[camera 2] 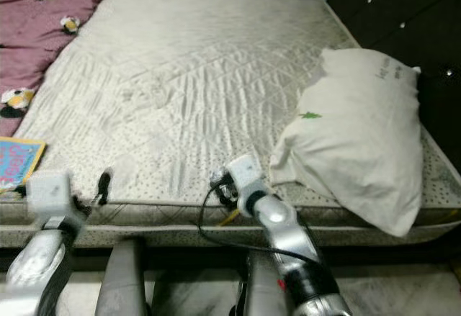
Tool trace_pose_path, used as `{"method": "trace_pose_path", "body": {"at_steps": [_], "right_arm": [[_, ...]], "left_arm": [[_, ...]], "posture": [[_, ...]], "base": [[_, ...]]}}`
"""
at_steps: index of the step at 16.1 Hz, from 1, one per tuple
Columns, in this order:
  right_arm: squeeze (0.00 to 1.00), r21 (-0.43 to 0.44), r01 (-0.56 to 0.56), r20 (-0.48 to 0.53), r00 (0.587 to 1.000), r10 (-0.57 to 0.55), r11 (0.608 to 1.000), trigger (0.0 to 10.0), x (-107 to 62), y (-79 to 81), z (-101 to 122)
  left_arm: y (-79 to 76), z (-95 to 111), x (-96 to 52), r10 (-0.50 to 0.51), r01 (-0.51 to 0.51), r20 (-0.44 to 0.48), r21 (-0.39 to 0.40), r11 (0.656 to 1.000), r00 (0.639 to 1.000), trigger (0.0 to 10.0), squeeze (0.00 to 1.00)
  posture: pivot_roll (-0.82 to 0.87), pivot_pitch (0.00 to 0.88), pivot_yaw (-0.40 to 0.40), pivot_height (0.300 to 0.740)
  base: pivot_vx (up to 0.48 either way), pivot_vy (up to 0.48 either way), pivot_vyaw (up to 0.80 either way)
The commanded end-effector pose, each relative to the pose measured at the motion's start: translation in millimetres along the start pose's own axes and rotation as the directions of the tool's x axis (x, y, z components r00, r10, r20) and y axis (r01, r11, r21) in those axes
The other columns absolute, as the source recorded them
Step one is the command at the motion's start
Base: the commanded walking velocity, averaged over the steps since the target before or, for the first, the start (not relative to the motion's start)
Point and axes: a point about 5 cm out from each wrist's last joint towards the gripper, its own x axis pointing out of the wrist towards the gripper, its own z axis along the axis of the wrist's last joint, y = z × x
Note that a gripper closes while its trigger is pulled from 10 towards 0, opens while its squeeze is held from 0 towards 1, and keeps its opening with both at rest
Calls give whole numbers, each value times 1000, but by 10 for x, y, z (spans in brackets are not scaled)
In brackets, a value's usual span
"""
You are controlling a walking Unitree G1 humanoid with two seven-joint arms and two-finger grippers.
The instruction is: Clean up the room
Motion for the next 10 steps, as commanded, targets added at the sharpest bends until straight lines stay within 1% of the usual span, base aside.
{"method": "trace_pose_path", "body": {"at_steps": [1,2,4,5,8,9,10], "right_arm": [[0,-17,-4,5,1000,5,1000,10000,60,6,45],[0,-12,-9,22,1000,9,1000,10000,118,21,95],[0,-4,-5,59,998,5,1000,10000,236,59,186],[0,-27,3,94,996,-1,1000,10000,275,62,252],[0,-7,70,150,986,-68,998,10000,325,-81,392],[0,8,104,155,983,-104,995,10000,323,-150,390],[0,0,126,143,982,-125,992,10000,327,-180,368]], "left_arm": [[31,58,-71,14,-14,2,11,1000,1000,10000,0],[49,71,-134,13,-13,-5,22,1000,1000,10000,0],[77,94,-219,9,-8,-9,44,999,1000,10000,0],[95,117,-252,14,-14,-8,48,999,1000,10000,0],[89,195,-250,7,-8,7,62,998,1000,10000,0],[74,213,-238,3,-3,10,61,998,1000,10000,0],[61,229,-221,-1,0,14,60,998,1000,10000,0]], "posture": [[178,56,-69,560],[192,84,-72,560],[217,102,-72,560],[225,107,-69,545],[224,142,-54,510],[225,128,-55,510],[225,132,-53,510]], "base": [[0,0,0],[0,0,0],[0,0,0],[0,0,0],[0,0,0],[0,0,0],[0,0,0]]}}
